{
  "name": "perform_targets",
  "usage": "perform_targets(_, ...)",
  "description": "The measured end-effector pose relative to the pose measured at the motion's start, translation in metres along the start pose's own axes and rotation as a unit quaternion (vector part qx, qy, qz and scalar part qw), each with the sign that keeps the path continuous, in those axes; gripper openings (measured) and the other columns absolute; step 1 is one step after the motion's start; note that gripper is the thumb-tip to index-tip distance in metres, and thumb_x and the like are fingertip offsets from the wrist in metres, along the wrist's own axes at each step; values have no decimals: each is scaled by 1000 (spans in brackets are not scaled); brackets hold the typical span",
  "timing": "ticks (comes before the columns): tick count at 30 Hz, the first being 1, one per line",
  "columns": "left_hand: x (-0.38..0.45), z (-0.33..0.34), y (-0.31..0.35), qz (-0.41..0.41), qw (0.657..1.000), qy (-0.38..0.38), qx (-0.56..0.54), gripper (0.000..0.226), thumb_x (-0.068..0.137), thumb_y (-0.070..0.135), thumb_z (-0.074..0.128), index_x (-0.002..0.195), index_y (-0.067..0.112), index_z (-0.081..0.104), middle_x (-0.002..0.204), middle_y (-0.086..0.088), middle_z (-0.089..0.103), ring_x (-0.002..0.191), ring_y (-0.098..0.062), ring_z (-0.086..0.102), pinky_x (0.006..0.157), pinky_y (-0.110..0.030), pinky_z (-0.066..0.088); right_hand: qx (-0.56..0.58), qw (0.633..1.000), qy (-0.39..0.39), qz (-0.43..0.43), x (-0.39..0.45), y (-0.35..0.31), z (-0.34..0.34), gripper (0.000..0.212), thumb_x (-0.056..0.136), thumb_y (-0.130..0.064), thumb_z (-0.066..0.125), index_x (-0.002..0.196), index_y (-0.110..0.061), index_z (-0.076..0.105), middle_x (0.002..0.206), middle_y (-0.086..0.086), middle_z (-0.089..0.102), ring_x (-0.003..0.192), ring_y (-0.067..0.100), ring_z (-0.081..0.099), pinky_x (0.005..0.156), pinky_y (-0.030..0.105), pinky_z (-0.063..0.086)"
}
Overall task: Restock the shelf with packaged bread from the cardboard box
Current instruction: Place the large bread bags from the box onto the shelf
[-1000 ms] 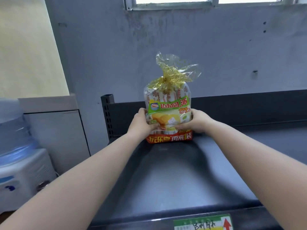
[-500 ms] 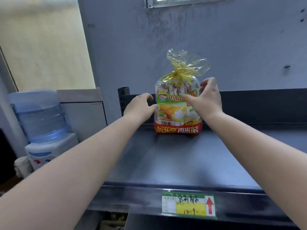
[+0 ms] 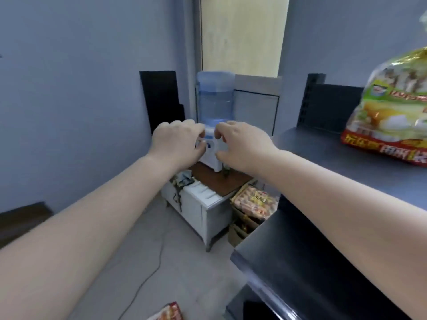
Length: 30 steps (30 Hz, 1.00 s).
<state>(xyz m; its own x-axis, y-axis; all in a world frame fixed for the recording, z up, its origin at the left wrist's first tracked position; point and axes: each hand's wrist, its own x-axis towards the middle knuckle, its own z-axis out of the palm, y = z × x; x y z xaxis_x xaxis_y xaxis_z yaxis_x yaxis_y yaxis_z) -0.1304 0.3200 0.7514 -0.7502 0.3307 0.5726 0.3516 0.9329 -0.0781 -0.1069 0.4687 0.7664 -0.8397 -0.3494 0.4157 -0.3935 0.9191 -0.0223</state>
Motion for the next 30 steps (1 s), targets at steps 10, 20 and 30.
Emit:
perform_targets(10, -220, 43, -133, -160, 965, -188, 87, 30, 92, 33, 43, 112, 16, 57, 113, -7, 59, 104, -30, 58, 75, -33, 36, 79, 969, -169, -161, -9, -163, 169, 30, 86, -28, 53, 113, -14, 53, 115, 6, 58, 106, 28, 54, 78, 37, 47)
perform_targets(20, -415, 149, -197, -385, 849, -360, -46, 27, 90, 28, 45, 111, 19, 58, 112, -2, 59, 104, -28, 58, 81, -34, 46, 109, 904, -395, -122, -54, -273, 370, 29, 87, -26, 54, 115, -16, 53, 112, 3, 59, 99, 24, 54, 68, 29, 40)
perform_targets(30, -499, 366, -162, -494, 731, -426, -198, 24, 90, 35, 47, 107, 20, 56, 107, -2, 63, 95, -24, 60, 73, -33, 48, 78, 865, -493, -57, -93, -254, 617, 35, 84, -17, 58, 118, -16, 51, 115, 5, 56, 98, 25, 55, 82, 42, 52)
